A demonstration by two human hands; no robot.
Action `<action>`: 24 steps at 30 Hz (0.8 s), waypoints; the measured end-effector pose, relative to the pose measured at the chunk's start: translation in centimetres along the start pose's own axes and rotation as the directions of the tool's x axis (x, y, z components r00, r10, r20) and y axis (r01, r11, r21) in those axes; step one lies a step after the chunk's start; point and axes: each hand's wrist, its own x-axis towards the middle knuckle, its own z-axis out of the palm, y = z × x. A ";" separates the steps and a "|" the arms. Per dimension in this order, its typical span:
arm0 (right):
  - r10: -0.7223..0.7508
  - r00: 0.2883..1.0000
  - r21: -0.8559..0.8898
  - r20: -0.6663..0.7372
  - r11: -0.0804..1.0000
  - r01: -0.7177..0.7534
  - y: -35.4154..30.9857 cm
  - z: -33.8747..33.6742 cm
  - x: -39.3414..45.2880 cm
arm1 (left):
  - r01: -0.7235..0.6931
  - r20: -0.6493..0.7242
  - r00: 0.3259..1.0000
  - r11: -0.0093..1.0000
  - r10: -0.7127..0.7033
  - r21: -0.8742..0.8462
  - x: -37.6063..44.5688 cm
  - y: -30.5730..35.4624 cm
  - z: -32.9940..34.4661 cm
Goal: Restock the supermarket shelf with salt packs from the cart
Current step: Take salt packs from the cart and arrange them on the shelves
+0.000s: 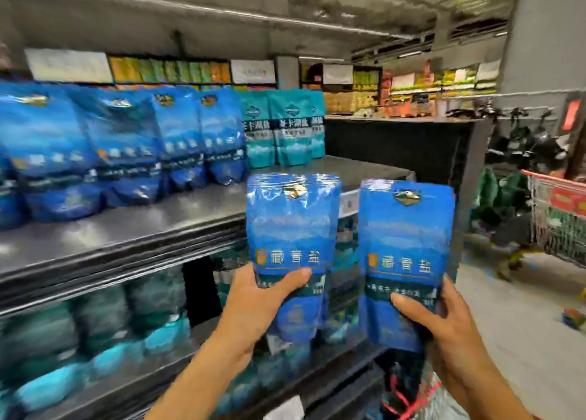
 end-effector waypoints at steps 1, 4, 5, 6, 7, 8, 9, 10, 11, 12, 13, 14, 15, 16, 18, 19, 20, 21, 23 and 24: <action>-0.026 0.998 0.000 0.051 1.000 0.026 -0.4 1.3 1.1 | -0.020 -0.029 0.999 1.000 0.020 0.003 -0.2 1.1 -0.7; -0.086 0.974 -0.001 0.208 0.996 0.088 -1.7 4.9 4.4 | -0.058 -0.114 0.992 0.998 0.059 0.006 -0.4 4.3 -2.8; -0.100 0.963 0.000 0.251 0.995 0.103 -2.1 6.1 5.5 | -0.075 -0.144 0.987 0.997 0.076 0.010 -0.2 5.5 -3.4; -0.110 0.949 0.005 0.296 0.993 0.114 -2.7 7.3 6.6 | -0.096 -0.177 0.979 0.995 0.097 0.014 0.0 6.8 -4.1; -0.114 0.931 0.019 0.348 0.993 0.114 -3.3 8.6 7.7 | -0.119 -0.212 0.970 0.993 0.121 0.022 0.3 8.1 -4.7; -0.109 0.909 0.043 0.402 0.994 0.101 -4.0 9.8 8.9 | -0.137 -0.242 0.960 0.990 0.142 0.036 0.8 9.5 -5.4; -0.097 0.885 0.072 0.456 0.995 0.073 -4.7 11.2 10.1 | -0.152 -0.267 0.950 0.987 0.160 0.050 1.4 10.8 -6.0; -0.084 0.859 0.102 0.506 0.994 0.037 -5.5 12.6 11.3 | -0.161 -0.284 0.943 0.985 0.171 0.057 2.2 12.0 -6.6; -0.071 0.837 0.129 0.543 0.992 0.001 -6.1 14.1 12.6 | -0.162 -0.299 0.938 0.985 0.174 0.064 3.3 13.0 -7.3; -0.058 0.822 0.144 0.566 0.989 -0.030 -6.7 15.6 13.9 | -0.153 -0.317 0.933 0.986 0.168 0.073 4.4 13.9 -7.9; -0.043 0.813 0.146 0.580 0.988 -0.051 -7.0 17.1 15.2 | -0.140 -0.339 0.927 0.986 0.161 0.085 5.7 14.5 -8.5; -0.029 0.810 0.136 0.586 0.989 -0.063 -7.2 18.5 16.4 | -0.124 -0.360 0.921 0.988 0.150 0.095 7.0 14.8 -9.0; -0.010 0.810 0.124 0.586 0.989 -0.077 -7.2 19.8 17.6 | -0.108 -0.376 0.916 0.989 0.139 0.103 8.4 14.9 -9.5; 0.016 0.814 0.109 0.580 0.989 -0.097 -6.9 20.9 18.7 | -0.094 -0.387 0.913 0.990 0.129 0.107 9.7 14.7 -10.0; 0.075 0.817 0.069 0.572 0.988 -0.139 -6.0 22.6 20.5 | -0.086 -0.395 0.911 0.992 0.115 0.092 12.0 13.7 -10.7; 0.093 0.817 0.044 0.569 0.989 -0.143 -5.4 23.3 21.3 | -0.086 -0.398 0.910 0.993 0.113 0.086 13.0 12.9 -11.0; 0.100 0.818 0.016 0.566 0.991 -0.132 -4.8 23.7 21.9 | -0.075 -0.410 0.906 0.993 0.107 0.094 13.9 12.0 -11.3; 0.107 0.822 -0.015 0.560 0.993 -0.119 -4.2 24.0 22.5 | -0.058 -0.427 0.898 0.991 0.104 0.119 14.5 11.3 -11.6; 0.142 0.816 -0.090 0.561 0.990 -0.110 -3.2 24.0 23.3 | -0.013 -0.445 0.890 0.981 0.099 0.192 15.3 10.3 -12.7; 0.166 0.803 -0.136 0.572 0.985 -0.106 -2.8 23.7 23.7 | 0.020 -0.423 0.901 0.968 0.091 0.250 15.6 10.1 -13.5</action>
